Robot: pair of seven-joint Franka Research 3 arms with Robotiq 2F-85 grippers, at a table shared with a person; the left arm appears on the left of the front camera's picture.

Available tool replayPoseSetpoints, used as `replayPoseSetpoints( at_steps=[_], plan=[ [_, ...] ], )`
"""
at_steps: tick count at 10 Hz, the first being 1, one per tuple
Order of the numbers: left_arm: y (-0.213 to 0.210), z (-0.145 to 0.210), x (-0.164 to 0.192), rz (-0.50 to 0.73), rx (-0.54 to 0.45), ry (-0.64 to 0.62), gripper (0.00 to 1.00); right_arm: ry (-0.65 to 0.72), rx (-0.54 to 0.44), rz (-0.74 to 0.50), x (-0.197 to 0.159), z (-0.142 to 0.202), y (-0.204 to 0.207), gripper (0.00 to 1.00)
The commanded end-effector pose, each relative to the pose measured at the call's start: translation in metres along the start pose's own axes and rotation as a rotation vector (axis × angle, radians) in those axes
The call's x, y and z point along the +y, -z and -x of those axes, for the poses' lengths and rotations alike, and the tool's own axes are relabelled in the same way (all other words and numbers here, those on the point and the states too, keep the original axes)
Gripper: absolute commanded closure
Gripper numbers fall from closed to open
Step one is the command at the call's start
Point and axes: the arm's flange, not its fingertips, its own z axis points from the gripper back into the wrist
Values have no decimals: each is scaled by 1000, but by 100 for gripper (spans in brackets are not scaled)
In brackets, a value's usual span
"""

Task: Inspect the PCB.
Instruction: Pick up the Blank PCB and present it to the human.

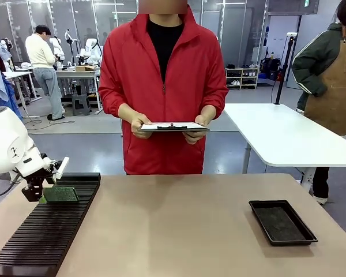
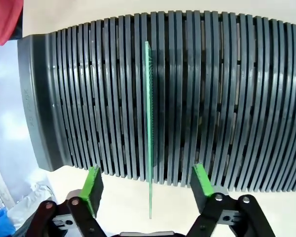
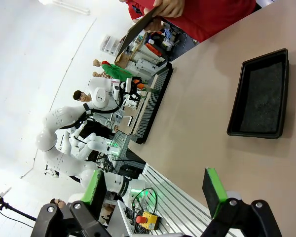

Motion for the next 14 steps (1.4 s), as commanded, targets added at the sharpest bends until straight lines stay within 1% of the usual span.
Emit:
replayPoseSetpoints(
  at_steps=[1,2,4,5,6,10,12,13,14],
  plan=[
    [2,1,9,9,19,-28,70,-14,-11,-11,1,-1,0,0],
    [1,1,8,12,26,-29,100,-14,-11,-11,1,-1,0,0],
    [3,0,9,17,30,-26,100,-14,-11,-11,1,-1,0,0],
    [3,-1,8,19,30,-23,95,-14,-11,-11,1,-1,0,0],
    [3,0,8,22,28,-21,100,-14,-11,-11,1,-1,0,0],
    [1,0,8,39,59,-8,100,-14,-11,-11,1,-1,0,0],
    [-13,1,10,52,57,-26,100,-14,-11,-11,1,-1,0,0],
    [-32,3,11,65,21,-65,100,-14,-11,-11,1,-1,0,0],
    [-50,6,9,36,-5,-88,100,-14,-11,-11,1,-1,0,0]
  ],
)
